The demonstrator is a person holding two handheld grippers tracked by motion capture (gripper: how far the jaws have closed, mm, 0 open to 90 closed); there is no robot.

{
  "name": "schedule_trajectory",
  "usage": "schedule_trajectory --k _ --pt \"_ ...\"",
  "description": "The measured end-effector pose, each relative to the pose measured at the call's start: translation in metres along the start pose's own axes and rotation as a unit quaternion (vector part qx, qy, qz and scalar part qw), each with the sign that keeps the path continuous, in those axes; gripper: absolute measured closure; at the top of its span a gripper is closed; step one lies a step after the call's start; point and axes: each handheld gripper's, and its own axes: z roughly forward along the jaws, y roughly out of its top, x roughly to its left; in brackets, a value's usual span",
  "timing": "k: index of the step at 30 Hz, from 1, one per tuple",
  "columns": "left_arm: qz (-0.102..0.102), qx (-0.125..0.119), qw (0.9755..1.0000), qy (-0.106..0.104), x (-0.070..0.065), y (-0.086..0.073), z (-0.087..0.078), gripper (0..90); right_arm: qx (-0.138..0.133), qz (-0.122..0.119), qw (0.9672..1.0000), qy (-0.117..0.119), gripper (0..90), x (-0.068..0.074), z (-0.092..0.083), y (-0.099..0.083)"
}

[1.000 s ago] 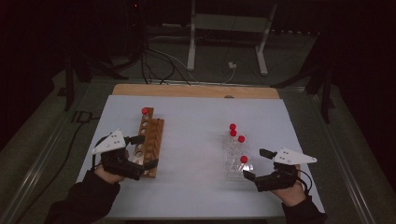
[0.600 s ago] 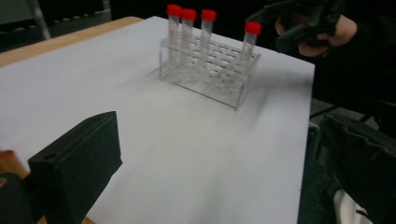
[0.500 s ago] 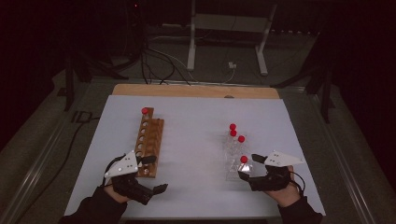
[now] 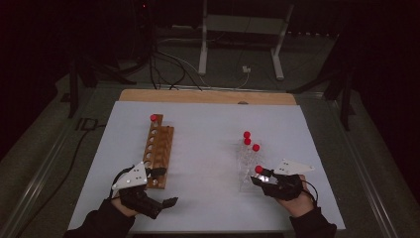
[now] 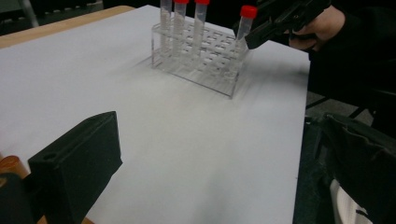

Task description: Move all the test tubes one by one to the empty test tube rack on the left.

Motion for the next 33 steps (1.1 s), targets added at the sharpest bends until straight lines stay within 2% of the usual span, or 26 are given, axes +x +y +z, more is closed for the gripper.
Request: schedule_trajectory --k 7,18,33 --pt "-0.002 0.001 1.0 0.0 0.001 -0.001 0.001 1.5 0.002 -0.009 0.9999 -0.003 73.7 -0.001 0.002 0.0" --pt "-0.006 0.0 1.0 -0.001 0.002 -0.001 0.001 1.5 0.005 -0.012 0.9999 -0.004 75.2 0.002 -0.002 0.004" --pt "-0.004 0.003 1.0 -0.002 0.002 -0.002 0.002 1.5 -0.015 -0.003 0.9999 -0.003 75.2 0.001 -0.016 0.017"
